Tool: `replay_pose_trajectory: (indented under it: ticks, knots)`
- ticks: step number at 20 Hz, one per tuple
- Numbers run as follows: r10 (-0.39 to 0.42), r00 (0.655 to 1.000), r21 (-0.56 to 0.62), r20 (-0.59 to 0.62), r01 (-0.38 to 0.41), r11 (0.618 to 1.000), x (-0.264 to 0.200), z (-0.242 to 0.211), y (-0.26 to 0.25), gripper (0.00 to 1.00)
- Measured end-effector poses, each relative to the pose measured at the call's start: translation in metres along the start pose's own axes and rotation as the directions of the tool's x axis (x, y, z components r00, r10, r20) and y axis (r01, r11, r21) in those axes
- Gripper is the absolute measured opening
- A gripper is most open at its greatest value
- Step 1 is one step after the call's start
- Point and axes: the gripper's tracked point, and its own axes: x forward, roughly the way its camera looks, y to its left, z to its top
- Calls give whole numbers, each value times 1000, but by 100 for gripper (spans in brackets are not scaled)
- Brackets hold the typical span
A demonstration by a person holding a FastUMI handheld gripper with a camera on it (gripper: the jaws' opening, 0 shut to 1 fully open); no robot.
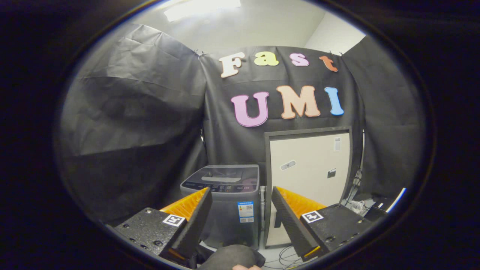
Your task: Put the clothes into the washing machine and then close the washing machine lid.
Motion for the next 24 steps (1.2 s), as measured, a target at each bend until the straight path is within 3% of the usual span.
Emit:
replay_pose_trajectory:
  ticks: [24]
  knots:
    - [6,1000,-8,6,-6,1000,-2,0,6,97]
